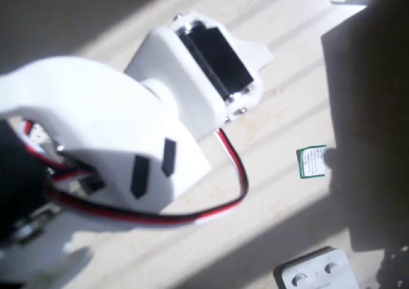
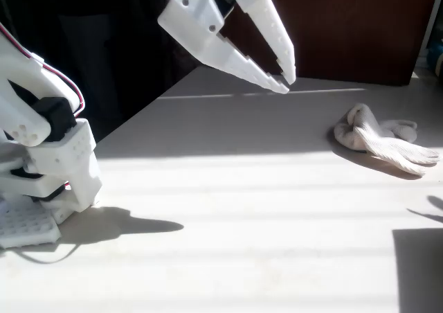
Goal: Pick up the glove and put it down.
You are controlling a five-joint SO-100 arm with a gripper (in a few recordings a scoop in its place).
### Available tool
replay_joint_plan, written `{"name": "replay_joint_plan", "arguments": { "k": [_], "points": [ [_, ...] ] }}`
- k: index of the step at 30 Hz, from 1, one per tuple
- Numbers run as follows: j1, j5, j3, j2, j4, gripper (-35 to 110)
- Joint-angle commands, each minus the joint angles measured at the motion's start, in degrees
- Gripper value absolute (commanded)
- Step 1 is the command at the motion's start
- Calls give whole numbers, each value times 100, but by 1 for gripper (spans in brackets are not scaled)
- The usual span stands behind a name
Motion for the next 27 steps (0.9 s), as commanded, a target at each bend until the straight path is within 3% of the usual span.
{"name": "replay_joint_plan", "arguments": {
  "k": [1,18,27],
  "points": [
    [-510,44,-1125,-940,-79,1],
    [-1538,53,-5897,-5950,-79,1],
    [-1591,53,-6873,-7488,0,11]
  ]
}}
